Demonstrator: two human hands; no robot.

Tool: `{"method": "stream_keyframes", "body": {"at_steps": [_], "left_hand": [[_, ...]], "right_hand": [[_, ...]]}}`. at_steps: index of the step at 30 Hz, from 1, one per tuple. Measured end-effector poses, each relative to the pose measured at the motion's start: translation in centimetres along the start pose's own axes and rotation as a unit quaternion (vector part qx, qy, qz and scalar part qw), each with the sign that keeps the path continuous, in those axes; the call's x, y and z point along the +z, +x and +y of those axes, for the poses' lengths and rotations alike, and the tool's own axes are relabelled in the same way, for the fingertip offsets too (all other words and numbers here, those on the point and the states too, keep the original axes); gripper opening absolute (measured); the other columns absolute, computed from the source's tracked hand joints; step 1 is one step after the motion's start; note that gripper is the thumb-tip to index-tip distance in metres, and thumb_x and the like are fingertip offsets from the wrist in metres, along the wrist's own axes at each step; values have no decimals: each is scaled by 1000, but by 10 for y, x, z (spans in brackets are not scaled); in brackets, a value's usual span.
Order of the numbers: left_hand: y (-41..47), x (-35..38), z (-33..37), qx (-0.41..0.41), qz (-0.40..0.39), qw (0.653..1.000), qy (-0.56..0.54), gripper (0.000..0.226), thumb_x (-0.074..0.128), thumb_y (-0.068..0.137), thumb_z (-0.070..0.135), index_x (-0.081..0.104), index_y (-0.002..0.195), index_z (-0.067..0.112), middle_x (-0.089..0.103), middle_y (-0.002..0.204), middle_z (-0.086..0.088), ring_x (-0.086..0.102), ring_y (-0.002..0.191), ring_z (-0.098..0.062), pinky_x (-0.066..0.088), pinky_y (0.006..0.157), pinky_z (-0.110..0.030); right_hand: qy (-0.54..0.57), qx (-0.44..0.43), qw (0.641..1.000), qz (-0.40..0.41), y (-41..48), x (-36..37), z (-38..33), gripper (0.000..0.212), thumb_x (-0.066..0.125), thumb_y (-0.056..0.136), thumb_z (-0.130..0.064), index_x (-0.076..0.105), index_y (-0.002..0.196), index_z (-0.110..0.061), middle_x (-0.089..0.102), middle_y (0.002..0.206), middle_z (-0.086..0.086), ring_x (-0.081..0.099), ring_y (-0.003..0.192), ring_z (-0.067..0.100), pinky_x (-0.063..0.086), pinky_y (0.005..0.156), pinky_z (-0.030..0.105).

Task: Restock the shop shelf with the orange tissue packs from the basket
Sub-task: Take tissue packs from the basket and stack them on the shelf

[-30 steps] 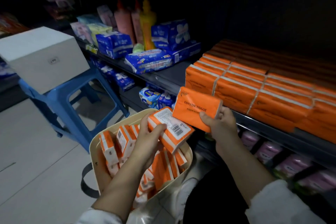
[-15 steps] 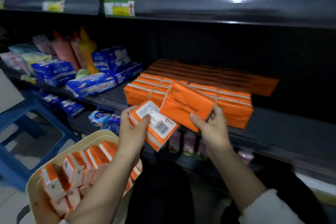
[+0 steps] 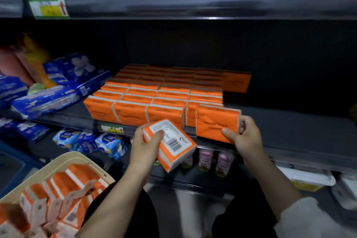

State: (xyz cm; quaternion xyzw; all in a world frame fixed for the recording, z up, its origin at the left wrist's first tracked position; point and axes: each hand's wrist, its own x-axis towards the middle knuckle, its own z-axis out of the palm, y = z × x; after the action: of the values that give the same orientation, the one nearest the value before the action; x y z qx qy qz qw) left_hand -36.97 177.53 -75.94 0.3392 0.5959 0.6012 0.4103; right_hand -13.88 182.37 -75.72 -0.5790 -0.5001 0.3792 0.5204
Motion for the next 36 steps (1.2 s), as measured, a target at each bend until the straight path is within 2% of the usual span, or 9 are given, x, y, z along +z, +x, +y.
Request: {"method": "stream_keyframes", "body": {"at_steps": [2,7,12,17,23,27,30,33,36], "left_hand": [[5,0,-3,-18,-11,1000,3,21,64,86,15,58,103,26,69,102,-9,67,93,-27,54,83,-48],[18,1,-3,-31,-21,999,-6,20,63,86,19,57,104,27,69,101,-8,68,90,-26,55,79,-44],[25,-3,-7,-28,-30,999,0,19,63,87,17,57,101,27,69,102,-8,68,91,-25,55,82,-46],[26,-7,-9,-26,-39,999,-20,24,63,87,16,57,109,22,70,102,-8,69,91,-23,56,79,-42],[24,-7,-10,-39,-46,997,-45,26,64,87,17,56,111,22,69,101,-7,68,91,-22,54,73,-37],[20,-7,-9,-54,-63,995,-48,27,64,87,22,56,112,25,69,104,-6,68,94,-23,56,81,-44],[18,-7,-7,-80,-80,992,-61,26,61,89,26,55,114,26,70,104,-5,69,94,-23,56,74,-39],[18,-7,-6,-106,-75,988,-82,28,59,90,29,54,117,23,71,104,-8,69,93,-24,54,65,-33],[19,-8,-4,-121,-66,985,-107,31,57,92,26,53,122,18,71,104,-9,70,92,-24,53,58,-29]], "right_hand": [[-47,-11,999,3,8,1,5,36,77,73,-7,52,97,-18,64,99,6,61,91,23,51,80,35],[-131,-38,990,23,22,15,4,38,81,69,-16,54,95,-22,60,97,4,54,96,22,40,76,27],[-162,-53,984,55,26,33,4,45,83,65,-15,52,97,-21,55,103,1,56,94,19,50,84,36],[-283,-136,947,74,13,43,1,66,75,76,-17,39,131,-16,43,122,5,53,98,18,39,72,28],[-408,-148,900,34,8,45,4,49,69,81,-23,46,123,-16,38,115,8,51,99,28,38,65,31],[-394,-137,909,19,9,44,3,51,70,81,-25,44,124,-17,37,117,9,49,104,27,46,73,37],[-359,-122,925,24,8,43,3,56,72,79,-25,45,127,-18,33,123,9,43,113,27,45,86,40],[-286,-177,940,58,-3,41,-5,52,68,78,-13,50,126,-15,35,125,8,40,116,24,43,88,36],[-259,-265,929,-12,-21,42,-14,61,57,68,3,51,124,-17,37,116,-4,43,110,17,39,87,28]]}}
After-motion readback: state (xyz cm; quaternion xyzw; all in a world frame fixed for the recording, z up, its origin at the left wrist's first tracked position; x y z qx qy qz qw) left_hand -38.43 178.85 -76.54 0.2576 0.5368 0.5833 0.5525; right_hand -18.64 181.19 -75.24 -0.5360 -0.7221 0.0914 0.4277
